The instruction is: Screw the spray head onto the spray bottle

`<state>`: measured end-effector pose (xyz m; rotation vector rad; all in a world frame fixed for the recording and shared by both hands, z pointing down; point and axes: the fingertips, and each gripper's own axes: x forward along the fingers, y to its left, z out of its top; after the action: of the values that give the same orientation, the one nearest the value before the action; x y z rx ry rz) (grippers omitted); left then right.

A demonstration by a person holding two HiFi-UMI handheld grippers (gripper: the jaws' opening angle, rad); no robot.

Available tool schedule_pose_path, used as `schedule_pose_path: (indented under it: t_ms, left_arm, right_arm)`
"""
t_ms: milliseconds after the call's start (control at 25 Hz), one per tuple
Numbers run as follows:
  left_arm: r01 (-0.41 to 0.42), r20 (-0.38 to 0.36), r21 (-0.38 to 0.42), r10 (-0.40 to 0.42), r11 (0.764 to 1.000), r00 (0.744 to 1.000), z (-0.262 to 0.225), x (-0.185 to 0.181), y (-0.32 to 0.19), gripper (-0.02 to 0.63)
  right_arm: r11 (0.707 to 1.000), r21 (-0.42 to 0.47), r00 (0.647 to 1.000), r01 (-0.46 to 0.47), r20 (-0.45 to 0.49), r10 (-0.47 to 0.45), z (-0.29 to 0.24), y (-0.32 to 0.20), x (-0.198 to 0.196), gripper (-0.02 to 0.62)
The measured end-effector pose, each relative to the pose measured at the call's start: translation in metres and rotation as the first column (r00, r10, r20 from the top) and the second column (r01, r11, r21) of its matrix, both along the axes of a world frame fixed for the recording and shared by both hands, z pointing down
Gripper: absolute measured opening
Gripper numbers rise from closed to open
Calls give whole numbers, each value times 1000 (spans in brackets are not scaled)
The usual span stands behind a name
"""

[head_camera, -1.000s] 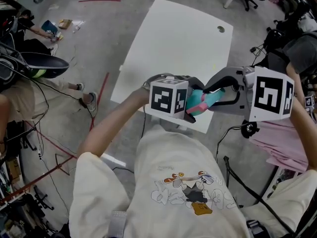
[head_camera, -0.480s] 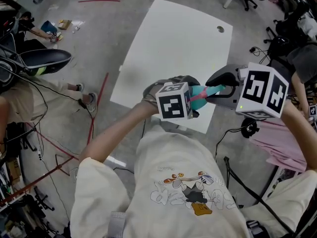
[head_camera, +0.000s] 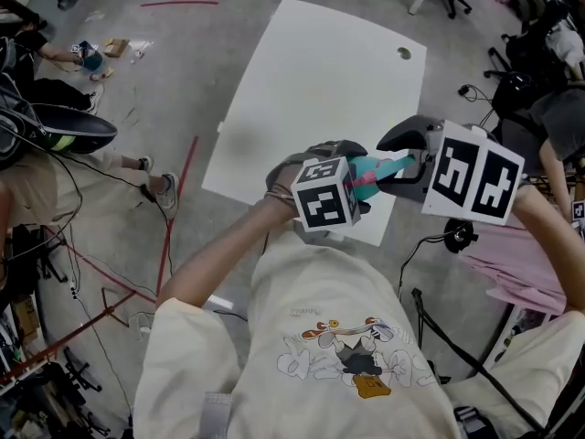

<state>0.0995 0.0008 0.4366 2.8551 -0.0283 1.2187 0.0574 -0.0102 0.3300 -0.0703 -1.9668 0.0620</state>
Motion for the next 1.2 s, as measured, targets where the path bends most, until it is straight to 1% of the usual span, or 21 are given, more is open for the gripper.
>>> schedule_pose_path:
  t_ms: [80, 200, 280, 360, 440, 560, 680, 760, 800, 880, 1000, 1080, 1160, 1200]
  left_arm:
    - [-36, -9, 6, 36, 999, 999, -1, -1, 4, 423]
    - [-116, -25, -6, 116, 993, 993, -2, -8, 14, 423]
    - [-196, -36, -33, 194, 980, 980, 0, -16, 24, 423]
    - [-269, -32, -57, 268, 961, 963, 1, -25, 32, 423]
    - [-313, -10, -62, 313, 948, 950, -1, -28, 35, 423]
    - [-334, 48, -34, 336, 942, 941, -5, -26, 32, 423]
    - [-340, 123, -6, 338, 940, 933, -4, -28, 28, 423]
    - [-336, 153, -5, 333, 942, 931, -3, -30, 28, 423]
    - [-333, 160, -9, 330, 943, 930, -3, -31, 29, 423]
    - [-329, 169, -20, 328, 944, 930, -4, -33, 31, 423]
    - [-330, 173, -34, 331, 943, 928, -5, -36, 31, 423]
    - [-336, 161, -36, 338, 941, 927, -5, -35, 32, 423]
    - [-348, 126, -39, 350, 937, 928, -6, -35, 35, 423]
    - [-357, 96, -49, 360, 933, 928, -8, -36, 38, 423]
  right_arm:
    - [999, 2, 999, 44, -5, -44, -5, 4, -2, 213]
    - [990, 13, 990, 141, -18, -140, -15, 14, -3, 232]
    - [967, 62, 968, 249, -53, -245, -19, 21, -2, 232]
    - [929, 120, 934, 351, -116, -338, -17, 25, -1, 232]
    - [902, 144, 910, 406, -156, -385, -11, 27, -2, 232]
    - [892, 142, 898, 428, -175, -403, 0, 30, -2, 232]
    - [887, 117, 886, 446, -200, -419, 5, 34, 1, 230]
    - [881, 106, 874, 462, -222, -432, 5, 36, 2, 228]
    - [877, 109, 870, 468, -230, -436, 6, 36, 2, 218]
    - [869, 123, 864, 480, -237, -444, 6, 37, 1, 148]
    - [852, 133, 849, 506, -255, -464, 6, 38, 4, 140]
    - [851, 127, 848, 509, -247, -470, 7, 38, 5, 140]
    - [856, 124, 856, 503, -212, -472, 5, 41, 2, 138]
    - [858, 125, 861, 499, -188, -473, 2, 42, -2, 138]
